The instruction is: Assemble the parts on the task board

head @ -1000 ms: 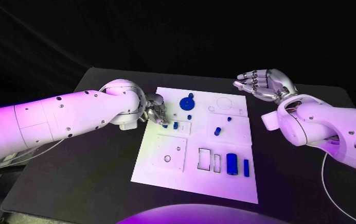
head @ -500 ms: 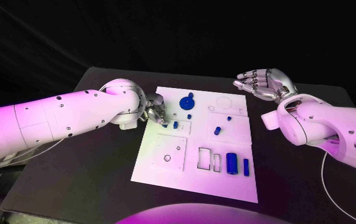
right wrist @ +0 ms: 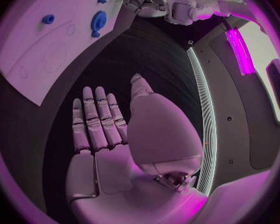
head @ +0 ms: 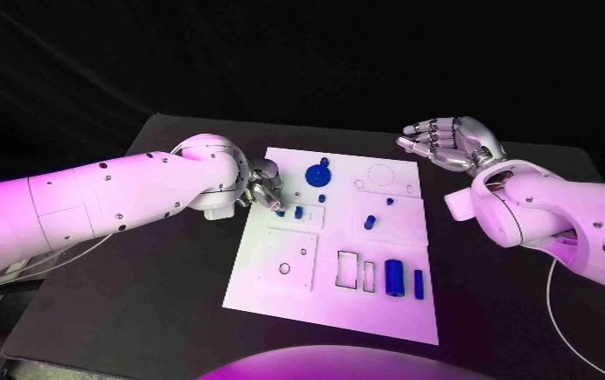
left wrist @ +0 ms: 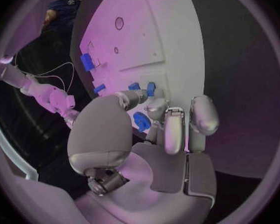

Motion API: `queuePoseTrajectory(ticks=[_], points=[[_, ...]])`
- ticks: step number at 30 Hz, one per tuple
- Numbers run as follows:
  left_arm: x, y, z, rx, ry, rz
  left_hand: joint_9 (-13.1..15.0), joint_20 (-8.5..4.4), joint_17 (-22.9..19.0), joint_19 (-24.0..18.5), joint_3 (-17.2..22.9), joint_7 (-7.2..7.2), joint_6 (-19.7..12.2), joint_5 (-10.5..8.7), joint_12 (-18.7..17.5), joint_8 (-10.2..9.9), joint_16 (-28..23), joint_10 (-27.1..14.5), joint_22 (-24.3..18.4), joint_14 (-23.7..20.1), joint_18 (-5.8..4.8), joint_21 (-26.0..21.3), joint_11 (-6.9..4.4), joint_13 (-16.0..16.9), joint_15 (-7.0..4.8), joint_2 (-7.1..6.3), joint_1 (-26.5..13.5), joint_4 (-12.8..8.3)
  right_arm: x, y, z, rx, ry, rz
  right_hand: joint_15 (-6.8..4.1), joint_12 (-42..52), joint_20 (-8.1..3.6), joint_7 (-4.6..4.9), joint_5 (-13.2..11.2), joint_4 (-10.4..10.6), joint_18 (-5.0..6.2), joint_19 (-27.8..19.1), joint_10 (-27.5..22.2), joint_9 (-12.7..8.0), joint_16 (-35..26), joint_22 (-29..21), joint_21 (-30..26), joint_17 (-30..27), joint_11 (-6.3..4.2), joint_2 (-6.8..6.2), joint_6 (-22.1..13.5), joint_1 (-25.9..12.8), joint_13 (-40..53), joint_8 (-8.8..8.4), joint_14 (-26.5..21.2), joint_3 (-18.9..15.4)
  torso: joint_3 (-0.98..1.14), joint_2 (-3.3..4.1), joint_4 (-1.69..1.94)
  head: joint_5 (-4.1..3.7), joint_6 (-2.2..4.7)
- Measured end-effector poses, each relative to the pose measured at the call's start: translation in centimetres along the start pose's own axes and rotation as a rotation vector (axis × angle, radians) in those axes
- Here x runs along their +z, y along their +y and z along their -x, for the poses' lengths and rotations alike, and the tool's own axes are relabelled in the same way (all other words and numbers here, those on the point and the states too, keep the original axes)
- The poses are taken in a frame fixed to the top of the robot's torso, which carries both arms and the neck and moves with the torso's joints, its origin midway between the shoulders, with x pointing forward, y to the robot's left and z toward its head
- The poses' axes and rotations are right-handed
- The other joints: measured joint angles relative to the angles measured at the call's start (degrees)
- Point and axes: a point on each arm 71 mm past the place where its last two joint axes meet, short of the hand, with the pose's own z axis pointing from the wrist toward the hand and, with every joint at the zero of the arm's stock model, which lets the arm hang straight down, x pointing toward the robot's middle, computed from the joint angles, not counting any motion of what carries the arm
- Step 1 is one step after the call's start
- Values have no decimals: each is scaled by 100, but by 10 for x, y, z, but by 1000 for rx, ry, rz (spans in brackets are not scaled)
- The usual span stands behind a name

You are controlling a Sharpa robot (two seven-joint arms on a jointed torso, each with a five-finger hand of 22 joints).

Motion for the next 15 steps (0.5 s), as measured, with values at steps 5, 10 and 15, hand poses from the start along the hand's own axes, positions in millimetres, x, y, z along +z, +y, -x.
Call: queuePoseTrajectory(ticks=[5,10,15], points=[[0,0,0,-2,1,1,20,-6,0,6,8,-6,12,0,0,1,0,0,0,0,0,0,0,11,0,-22,-66,-8,0,0,0,0,0,0,0,0,0,0,0,0,0,0,0,0,0,0,0,0,0,23,0,-23,0,0,0,0,-1,1,-1,-1,1],[1,0,1,-3,2,2,31,-6,0,6,53,-22,-2,0,23,4,0,20,4,0,0,0,-19,18,0,-18,-108,-53,0,0,0,0,0,0,0,0,0,0,0,17,0,0,0,0,0,0,0,0,0,23,0,-23,0,0,0,-17,-4,3,1,-13,-3],[1,-1,1,-4,4,3,29,-6,0,6,53,-54,29,-22,23,18,0,21,4,-5,0,0,-20,18,-5,-64,-210,-54,0,0,0,0,0,1,0,0,0,0,0,17,0,0,0,0,0,0,0,0,0,22,0,-23,0,0,0,-17,-4,4,2,-15,-12]])
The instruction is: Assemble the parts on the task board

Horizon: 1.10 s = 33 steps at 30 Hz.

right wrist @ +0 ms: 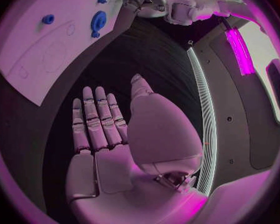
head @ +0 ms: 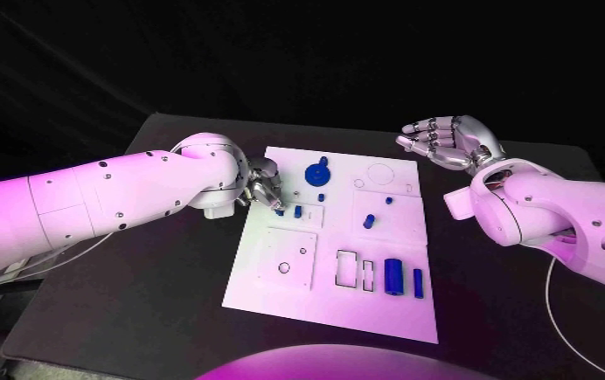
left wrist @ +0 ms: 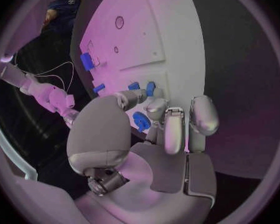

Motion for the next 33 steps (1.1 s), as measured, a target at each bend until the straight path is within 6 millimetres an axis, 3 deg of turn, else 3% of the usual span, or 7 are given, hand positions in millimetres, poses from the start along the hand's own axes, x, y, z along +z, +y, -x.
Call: queuePoseTrajectory(ticks=[7,11,24,33], points=[[1,0,0,1,4,2,2,-21,0,21,27,-31,31,-1,26,-31,0,0,6,5,0,0,0,24,-36,-14,-141,-80,0,0,0,0,0,1,0,0,0,0,0,0,0,0,0,0,0,0,0,0,0,0,0,0,0,0,0,0,-2,-1,2,-1,-10],[1,0,0,3,8,3,11,-21,0,21,-84,-122,123,-1,27,-39,0,21,15,6,1,0,-22,54,-37,-26,-211,1,0,0,0,0,0,2,0,0,0,0,0,0,0,0,0,0,0,-9,0,0,0,-1,0,1,0,0,0,0,-3,-1,2,-1,-17],[3,0,0,8,13,7,13,-21,0,20,-275,-151,195,-1,26,-40,0,20,15,6,1,0,-21,60,-36,-12,-301,97,0,1,0,1,0,8,0,0,0,0,0,0,-1,0,0,1,0,-14,-24,-5,0,-8,0,-39,0,0,0,0,0,-1,1,-3,-31],[4,1,-1,9,19,10,22,-41,0,41,-570,-172,256,-1,26,-64,0,20,14,5,1,0,-21,59,-36,-32,-443,278,0,1,0,1,-1,9,0,0,21,0,0,1,-1,-22,0,-4,0,-20,-24,-5,0,0,0,-49,0,0,0,-1,1,-2,0,-7,-29]])
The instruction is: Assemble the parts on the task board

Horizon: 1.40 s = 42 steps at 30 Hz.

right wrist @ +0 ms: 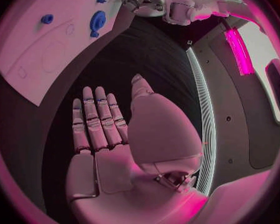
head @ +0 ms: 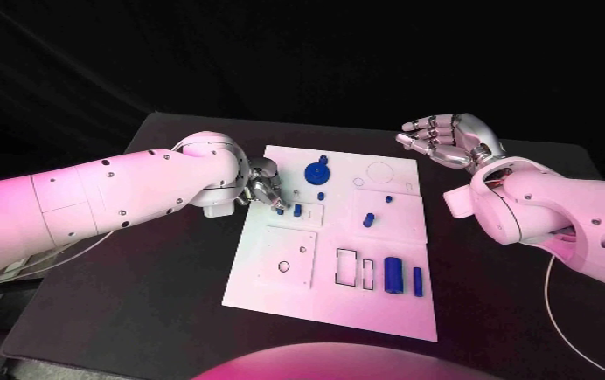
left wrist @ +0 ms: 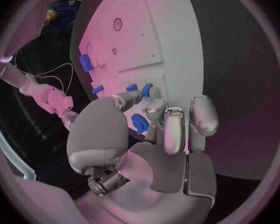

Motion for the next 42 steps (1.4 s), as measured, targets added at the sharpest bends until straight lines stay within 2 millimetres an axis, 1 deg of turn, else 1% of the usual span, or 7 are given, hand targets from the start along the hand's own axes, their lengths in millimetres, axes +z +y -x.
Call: queuePoseTrajectory(ticks=[8,26,35,37,39,40,42], points=[[1,2,1,-3,0,6,9,0,0,0,-269,0,39,0,19,-22,0,0,2,0,0,0,0,0,0,-8,-53,131,0,0,0,0,1,2,22,0,-11,0,0,7,0,-111,21,-33,-39,-67,-21,-40,-21,-129,0,-246,0,0,-22,-232,0,-2,0,-4,4],[2,5,3,-12,-7,11,32,0,0,0,-982,21,60,-4,18,-87,0,-1,22,0,0,0,1,28,0,-51,-240,393,0,0,1,-1,0,3,42,0,-10,0,0,32,0,-152,21,-53,-61,-99,-43,-60,-21,-88,0,-332,-5,0,-42,-318,-4,-2,1,-8,9],[-3,9,7,-69,-46,3,38,-1,0,-2,-1493,21,60,-112,29,-122,0,-3,-23,0,0,-18,-1,-33,0,36,-552,405,0,0,0,-1,1,3,42,0,-10,0,0,22,0,-152,21,-60,-61,-105,-43,-60,-21,-92,0,-388,-4,0,-42,-341,-4,-2,-1,-7,22],[-5,9,10,-96,-64,-4,38,-14,0,-125,-1573,69,4,-112,-90,-188,0,-127,-213,0,1,-133,7,-210,1,37,-551,404,0,0,0,-1,1,3,42,0,-10,0,0,37,0,-152,21,-61,-61,-105,-43,-60,-21,-92,0,-388,-4,0,-42,-356,-4,-2,0,-7,26],[-7,11,14,-142,-88,-15,8,50,0,-700,-1591,199,-352,-106,-688,-345,-126,-767,-1052,-8,146,-631,127,-1101,73,134,-454,411,0,0,0,-1,2,3,41,0,-10,0,0,37,0,-152,21,-61,-61,-105,-43,-61,-21,-92,0,-388,-4,0,-42,-356,-1,-2,-2,-7,32],[-8,12,15,-165,-98,-20,-25,111,-267,-947,-1610,285,-529,-76,-984,-405,-342,-1115,-1417,-62,235,-883,208,-1525,146,180,-336,395,0,0,0,-1,2,3,41,0,-10,0,0,37,0,-152,21,-60,-61,-105,-43,-65,-21,-92,0,-388,-4,0,-42,-356,-1,-3,-3,-7,37],[-10,14,19,-215,-118,-32,-89,205,-561,-1132,-1661,400,-754,-21,-1204,-488,-556,-1426,-1728,-136,229,-1116,320,-1831,220,201,-119,409,0,0,0,-1,2,3,41,0,-10,0,0,37,0,-152,21,-60,-61,-105,-43,-65,-21,-92,0,-388,-4,0,-42,-356,3,-6,-3,-10,52]])
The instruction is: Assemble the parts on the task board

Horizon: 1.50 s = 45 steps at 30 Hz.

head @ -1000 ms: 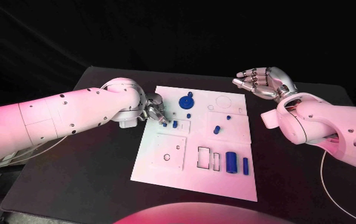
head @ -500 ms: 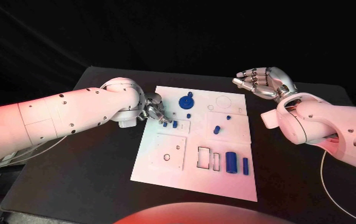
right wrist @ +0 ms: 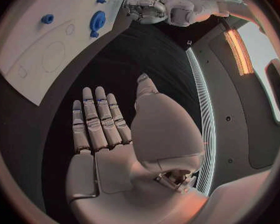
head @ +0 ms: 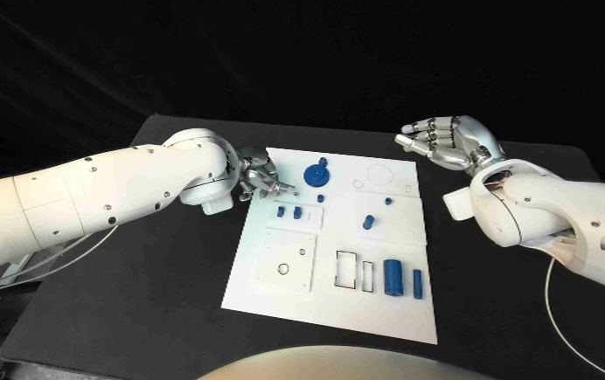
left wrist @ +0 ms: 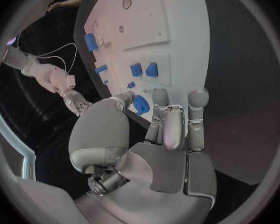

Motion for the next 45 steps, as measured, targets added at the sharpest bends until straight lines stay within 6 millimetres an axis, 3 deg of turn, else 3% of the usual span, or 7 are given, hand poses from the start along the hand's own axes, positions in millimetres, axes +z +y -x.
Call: queuePoseTrajectory(ticks=[2,4,7,11,18,28,45], points=[[-1,0,3,-41,-15,-15,-51,34,-178,-138,-34,63,-104,1,-50,-29,-101,-125,-205,-65,43,-145,57,-77,65,-10,158,-24,0,0,0,0,0,0,0,0,0,0,0,0,0,0,0,0,0,0,0,0,0,0,0,0,0,0,0,0,3,-2,0,-4,9],[-1,-1,5,-99,-28,-51,-149,143,-1096,-620,-41,209,-394,21,-235,-126,-654,-496,-821,-582,176,-646,196,-218,211,-36,550,-31,0,0,0,0,0,0,0,0,0,0,0,-14,0,0,0,0,0,0,0,0,0,0,0,0,0,0,0,-14,5,-2,0,-13,25],[-2,-8,5,-174,-35,-131,-324,326,-2521,-962,36,406,-738,21,-681,-222,-1621,-1128,-1176,-1594,176,-1143,416,-569,408,15,1233,-102,0,0,0,0,0,0,0,0,0,0,0,-14,0,0,0,0,0,0,0,0,0,21,0,-21,0,0,0,-14,7,-1,0,-29,41],[0,-24,-1,-210,-44,-257,-635,481,-3099,-1133,222,401,-954,21,-1237,-371,-2114,-1536,-1474,-2127,176,-1623,569,-1110,543,-72,1964,-211,0,0,0,0,1,0,0,0,0,0,0,-14,0,0,0,-4,0,0,0,0,0,30,0,-30,0,0,0,-14,4,2,1,-47,55],[5,-52,-15,-84,-84,-442,-1385,491,-3497,-1143,405,410,-790,21,-2039,-758,-2253,-1612,-1587,-2308,176,-1805,632,-1978,586,-255,2634,-571,0,0,0,0,3,2,-22,0,0,45,0,-39,0,0,41,-13,0,-7,0,-12,-42,184,120,123,0,44,22,11,-3,5,3,-87,72],[16,-72,-30,239,-130,-529,-1899,492,-3566,-1013,40,468,-499,-14,-2244,-957,-1774,-1325,-1454,-2017,175,-1604,567,-2393,548,-484,2381,-508,1,1,-3,4,11,8,-42,0,0,45,0,-39,0,1,83,-20,0,-14,0,-12,-42,227,120,167,1,67,42,10,-6,9,3,-111,73],[30,-79,-36,502,-181,-478,-2294,410,-3556,-853,37,315,161,-14,-2494,-1358,-1169,-1193,-1250,-1792,176,-1274,499,-2756,487,-352,2608,-483,2,0,-2,3,11,8,-42,0,-9,45,0,-55,0,136,82,-25,0,17,0,-17,-42,249,120,189,1,67,42,26,-13,11,3,-119,56]])
